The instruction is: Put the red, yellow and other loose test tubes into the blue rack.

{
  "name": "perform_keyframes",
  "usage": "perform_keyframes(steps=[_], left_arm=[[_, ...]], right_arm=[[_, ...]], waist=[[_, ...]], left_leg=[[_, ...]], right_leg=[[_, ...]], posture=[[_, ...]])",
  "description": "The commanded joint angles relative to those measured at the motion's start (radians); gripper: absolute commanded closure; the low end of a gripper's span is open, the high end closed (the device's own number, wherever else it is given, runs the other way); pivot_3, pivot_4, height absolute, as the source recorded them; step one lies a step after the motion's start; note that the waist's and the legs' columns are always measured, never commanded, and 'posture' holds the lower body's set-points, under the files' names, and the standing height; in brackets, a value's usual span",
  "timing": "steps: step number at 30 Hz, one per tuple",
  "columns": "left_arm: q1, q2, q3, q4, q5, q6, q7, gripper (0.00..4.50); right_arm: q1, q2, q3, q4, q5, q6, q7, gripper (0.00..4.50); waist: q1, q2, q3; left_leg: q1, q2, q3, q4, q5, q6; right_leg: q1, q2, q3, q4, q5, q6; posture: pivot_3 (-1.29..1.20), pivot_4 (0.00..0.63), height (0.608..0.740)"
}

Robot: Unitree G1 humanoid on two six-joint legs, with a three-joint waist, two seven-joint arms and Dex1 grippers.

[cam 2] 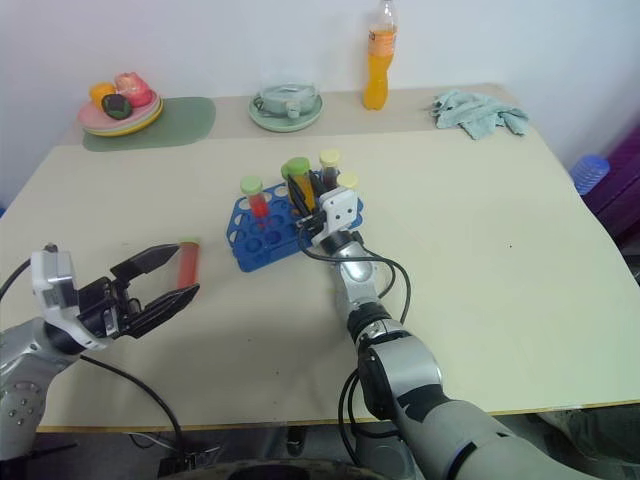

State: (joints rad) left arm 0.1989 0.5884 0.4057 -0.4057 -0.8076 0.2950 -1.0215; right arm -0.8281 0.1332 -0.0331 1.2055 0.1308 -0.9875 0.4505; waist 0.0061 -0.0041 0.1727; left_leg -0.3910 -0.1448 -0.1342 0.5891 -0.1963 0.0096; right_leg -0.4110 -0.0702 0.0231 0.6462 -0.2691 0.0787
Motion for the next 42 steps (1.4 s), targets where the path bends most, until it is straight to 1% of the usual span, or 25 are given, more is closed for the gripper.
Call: perform_keyframes(steps=[1, 2, 7, 9, 12, 15, 17, 19, 21, 23, 26, 28, 29, 30, 31, 33, 34, 36, 39, 42], left_arm=[[-0.006, -0.004, -0.001, -0.001, 0.004, -0.029, -0.01, 0.0], [-0.009, -0.009, -0.006, 0.009, 0.008, -0.036, -0.016, 0.0], [-0.033, -0.027, -0.036, 0.051, 0.026, -0.061, -0.039, 0.0], [-0.044, -0.031, -0.049, 0.065, 0.03, -0.069, -0.045, 0.0], [-0.056, -0.038, -0.061, 0.081, 0.039, -0.077, -0.054, 0.0], [-0.063, -0.044, -0.071, 0.093, 0.044, -0.087, -0.06, 0.0], [-0.065, -0.05, -0.08, 0.099, 0.049, -0.096, -0.063, 0.0], [-0.066, -0.054, -0.089, 0.109, 0.054, -0.105, -0.073, 0.0], [-0.068, -0.059, -0.1, 0.121, 0.062, -0.115, -0.084, 0.0], [-0.076, -0.063, -0.113, 0.135, 0.072, -0.126, -0.096, 0.0], [-0.09, -0.069, -0.131, 0.156, 0.082, -0.141, -0.109, 0.0], [-0.108, -0.078, -0.146, 0.175, 0.088, -0.15, -0.119, 0.0], [-0.116, -0.082, -0.155, 0.182, 0.091, -0.154, -0.123, 0.0], [-0.126, -0.087, -0.165, 0.192, 0.096, -0.158, -0.128, 0.0], [-0.136, -0.09, -0.173, 0.2, 0.099, -0.161, -0.133, 0.0], [-0.15, -0.097, -0.184, 0.209, 0.104, -0.164, -0.137, 0.0], [-0.162, -0.099, -0.193, 0.218, 0.108, -0.169, -0.144, 0.0], [-0.18, -0.104, -0.205, 0.23, 0.111, -0.174, -0.149, 0.0], [-0.192, -0.108, -0.212, 0.232, 0.114, -0.178, -0.147, 0.0], [-0.192, -0.111, -0.214, 0.223, 0.115, -0.179, -0.142, 0.0]], right_arm=[[0.046, 0.07, 0.056, -0.049, -0.058, -0.1, 0.031, 3.7], [0.051, 0.061, 0.077, -0.07, -0.074, -0.129, 0.044, 3.7], [0.071, 0.04, 0.127, -0.195, -0.007, -0.135, 0.16, 3.7], [0.072, 0.019, 0.131, -0.265, 0.028, -0.09, 0.191, 3.7], [0.094, -0.025, 0.139, -0.418, 0.087, 0.051, 0.242, 3.7], [0.154, -0.117, 0.151, -0.673, 0.146, 0.293, 0.282, 3.7], [0.208, -0.214, 0.153, -0.871, 0.186, 0.481, 0.302, 3.7], [0.265, -0.321, 0.136, -1.054, 0.224, 0.68, 0.292, 3.7], [0.324, -0.425, 0.12, -1.207, 0.272, 0.838, 0.302, 3.7], [0.387, -0.539, 0.083, -1.362, 0.307, 1.02, 0.274, 3.7], [0.456, -0.674, 0.026, -1.53, 0.343, 1.239, 0.222, 3.7], [0.477, -0.822, 0.003, -1.622, 0.336, 1.467, 0.197, 3.7], [0.473, -0.889, -0.007, -1.641, 0.373, 1.582, 0.212, 3.7], [0.456, -0.956, -0.01, -1.632, 0.455, 1.694, 0.28, 3.7], [0.448, -0.987, -0.017, -1.621, 0.467, 1.752, 0.28, 3.7], [0.437, -1.037, 0.0, -1.602, 0.461, 1.82, 0.291, 3.7], [0.435, -1.085, 0.049, -1.584, 0.425, 1.85, 0.318, 3.7], [0.423, -1.144, 0.109, -1.555, 0.418, 1.943, 0.363, 3.7], [0.431, -1.224, 0.187, -1.544, 0.376, 1.921, 0.46, 3.7], [0.414, -1.258, 0.25, -1.489, 0.336, 1.914, 0.533, 3.7]], waist=[[-0.007, 0.0, 0.0], [-0.013, 0.0, 0.0], [-0.027, -0.001, 0.0], [-0.027, -0.001, 0.001], [-0.025, -0.001, 0.001], [-0.018, -0.001, 0.001], [-0.012, -0.001, 0.001], [-0.012, -0.002, 0.001], [-0.015, -0.002, 0.001], [-0.015, -0.002, 0.001], [-0.018, -0.002, 0.002], [-0.016, -0.001, 0.003], [-0.015, -0.002, 0.003], [-0.014, -0.001, 0.003], [-0.013, -0.002, 0.004], [-0.015, -0.004, 0.004], [-0.015, -0.004, 0.004], [-0.014, -0.004, 0.004], [-0.014, -0.003, 0.004], [-0.014, -0.003, 0.004]], left_leg=[[0.0, 0.0, 0.0, -0.001, 0.0, 0.0], [0.0, 0.0, 0.0, -0.002, 0.0, 0.0], [0.0, 0.0, 0.0, -0.009, 0.002, -0.002], [0.0, 0.001, 0.0, -0.01, 0.002, -0.003], [0.0, 0.002, 0.0, -0.011, 0.002, -0.004], [-0.001, 0.002, 0.0, -0.011, 0.002, -0.005], [-0.002, 0.002, 0.0, -0.01, 0.002, -0.004], [-0.006, 0.002, 0.0, -0.01, 0.001, -0.004], [-0.013, 0.002, 0.001, -0.008, 0.002, -0.004], [-0.017, 0.002, 0.001, -0.007, 0.003, -0.003], [-0.019, 0.002, 0.002, -0.007, 0.002, -0.001], [-0.019, 0.003, 0.003, -0.006, 0.002, 0.0], [-0.021, 0.003, 0.003, -0.004, 0.001, 0.0], [-0.022, 0.003, 0.003, -0.002, 0.001, 0.001], [-0.024, 0.003, 0.002, 0.003, 0.0, 0.003], [-0.026, 0.003, 0.003, 0.006, -0.002, 0.002], [-0.026, 0.003, 0.004, 0.006, -0.002, 0.003], [-0.027, 0.003, 0.005, 0.007, -0.003, 0.004], [-0.029, 0.003, 0.005, 0.008, -0.003, 0.007], [-0.032, 0.003, 0.004, 0.007, -0.004, 0.009]], right_leg=[[-0.001, 0.0, 0.0, 0.0, 0.0, 0.0], [-0.001, 0.0, 0.0, 0.0, 0.0, 0.0], [-0.002, 0.0, 0.0, 0.0, 0.0, -0.001], [-0.002, 0.0, 0.0, 0.001, 0.0, -0.001], [-0.003, 0.001, 0.0, 0.001, -0.001, -0.002], [-0.004, 0.001, 0.0, 0.001, -0.002, -0.003], [-0.007, 0.0, 0.0, 0.0, -0.002, -0.003], [-0.01, 0.0, 0.0, 0.0, -0.002, -0.003], [-0.014, -0.001, 0.0, 0.0, -0.002, -0.003], [-0.018, -0.001, -0.001, 0.0, -0.001, -0.002], [-0.019, -0.002, -0.001, -0.001, -0.001, -0.002], [-0.019, -0.003, -0.001, -0.001, -0.001, -0.002], [-0.019, -0.003, -0.002, -0.002, -0.001, -0.002], [-0.019, -0.003, -0.003, -0.002, -0.002, -0.002], [-0.018, -0.003, -0.004, -0.002, -0.002, -0.002], [-0.018, -0.005, -0.007, -0.003, -0.001, -0.002], [-0.018, -0.01, -0.012, -0.003, -0.001, -0.001], [-0.018, -0.012, -0.015, -0.005, 0.0, 0.0], [-0.018, -0.013, -0.018, -0.008, 0.002, 0.002], [-0.018, -0.013, -0.02, -0.012, 0.004, 0.006]], posture=[[0.0, 0.15, 0.74], [0.0, 0.15, 0.74], [0.0, 0.15, 0.74], [0.0, 0.15, 0.74], [0.0, 0.15, 0.74], [0.0, 0.15, 0.74], [0.0, 0.15, 0.74], [0.0, 0.15, 0.74], [0.0, 0.15, 0.74], [0.0, 0.15, 0.74], [0.0, 0.15, 0.74], [0.0, 0.15, 0.74], [0.0, 0.15, 0.74], [0.0, 0.15, 0.74], [0.0, 0.15, 0.74], [0.0, 0.15, 0.74], [0.0, 0.15, 0.74], [0.0, 0.15, 0.74], [0.0, 0.15, 0.74], [0.0, 0.15, 0.74]])
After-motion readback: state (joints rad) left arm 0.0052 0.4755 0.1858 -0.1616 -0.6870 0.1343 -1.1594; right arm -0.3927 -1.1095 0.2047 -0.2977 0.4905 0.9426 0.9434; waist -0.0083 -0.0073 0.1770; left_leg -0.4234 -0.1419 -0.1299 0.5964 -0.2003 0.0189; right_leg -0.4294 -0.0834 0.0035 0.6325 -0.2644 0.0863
